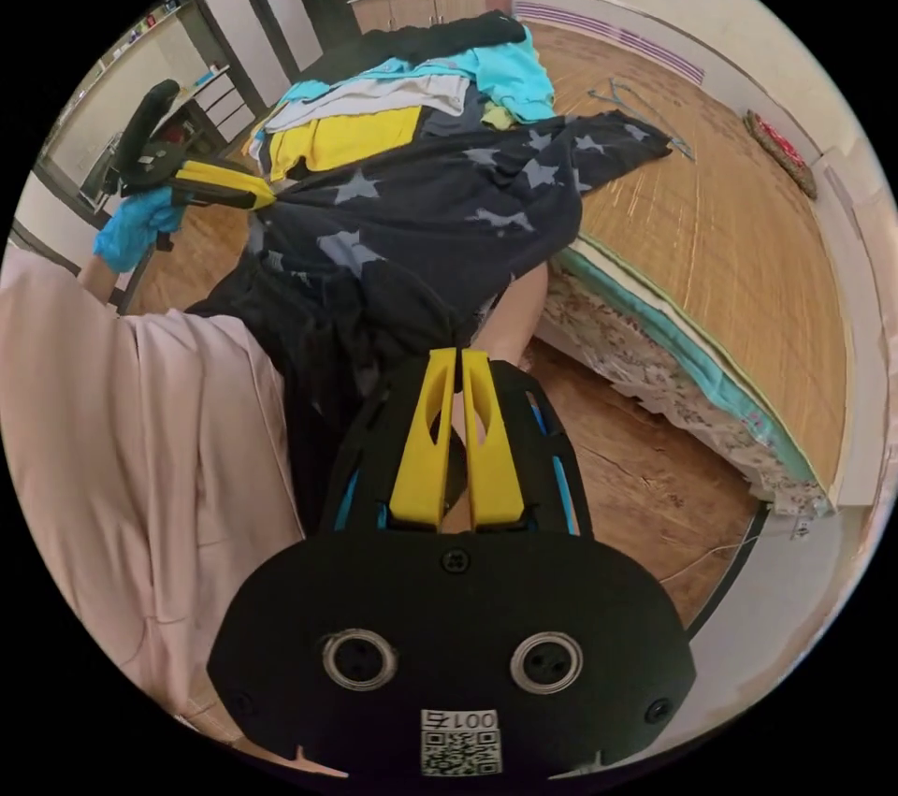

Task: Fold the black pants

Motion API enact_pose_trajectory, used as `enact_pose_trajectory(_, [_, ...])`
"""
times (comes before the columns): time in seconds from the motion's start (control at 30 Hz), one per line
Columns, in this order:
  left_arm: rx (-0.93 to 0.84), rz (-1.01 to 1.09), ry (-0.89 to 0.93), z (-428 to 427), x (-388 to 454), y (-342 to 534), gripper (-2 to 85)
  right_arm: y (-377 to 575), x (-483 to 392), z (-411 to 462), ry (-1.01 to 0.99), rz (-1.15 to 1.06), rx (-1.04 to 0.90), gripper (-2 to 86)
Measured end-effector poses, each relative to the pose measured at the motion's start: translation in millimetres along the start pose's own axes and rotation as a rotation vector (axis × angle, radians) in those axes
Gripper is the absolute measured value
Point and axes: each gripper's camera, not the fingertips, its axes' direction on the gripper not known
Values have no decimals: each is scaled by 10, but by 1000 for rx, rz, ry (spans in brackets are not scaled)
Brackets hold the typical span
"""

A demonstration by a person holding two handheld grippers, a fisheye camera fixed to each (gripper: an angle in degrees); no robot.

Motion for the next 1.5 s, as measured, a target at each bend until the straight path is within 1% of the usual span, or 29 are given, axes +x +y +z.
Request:
enact_pose_trajectory(0.13, [-34, -19, 40, 178, -35, 85, -15, 60, -36, 96, 3, 15, -8, 15])
enact_pose_trajectory(0.33, [69, -28, 76, -168, -74, 186, -4, 204, -80, -307, 31, -46, 82, 43])
enact_pose_trajectory(0.43, [151, 44, 125, -410, -19, 208, 11, 192, -120, -471, -70, -93, 134, 79])
enact_pose_trajectory(0.47, [168, 102, 177, -450, 24, 198, 20, 165, -148, -480, -123, -117, 150, 90])
enact_pose_trajectory(0.53, [147, 196, 267, -416, 85, 162, 36, 102, -186, -409, -185, -150, 136, 101])
enact_pose_trajectory(0.57, [101, 243, 298, -345, 115, 128, 53, 53, -210, -316, -205, -175, 91, 106])
enact_pose_trajectory(0.6, [45, 275, 298, -254, 135, 99, 68, 16, -236, -218, -208, -205, 47, 110])
enact_pose_trajectory(0.7, [-44, 311, 272, -99, 172, 90, 89, -21, -253, -51, -172, -243, -19, 109])
enact_pose_trajectory(0.77, [-54, 321, 262, -79, 197, 110, 79, -19, -224, -49, -184, -257, -25, 91])
enact_pose_trajectory(0.8, [-48, 332, 273, -92, 216, 129, 60, -12, -201, -73, -217, -273, -25, 67])
enact_pose_trajectory(0.9, [-30, 356, 280, -178, 247, 171, 7, 24, -115, -176, -301, -289, -6, 34])
enact_pose_trajectory(0.93, [-28, 357, 281, -203, 244, 177, 2, 31, -88, -207, -320, -288, 1, 30])
enact_pose_trajectory(1.07, [-8, 414, 303, -548, 183, 199, -10, 30, 122, -584, -425, -300, 107, 17])
enact_pose_trajectory(1.2, [100, 487, 313, -1235, 156, 192, -12, -8, 159, -1150, -463, -379, 216, 11])
enact_pose_trajectory(1.3, [131, 563, 278, -1663, 260, 237, -12, -1, 107, -1458, -496, -420, 224, 9])
enact_pose_trajectory(1.5, [132, 634, 267, -2154, 503, 387, -12, 113, -63, -1923, -503, -485, 252, 7])
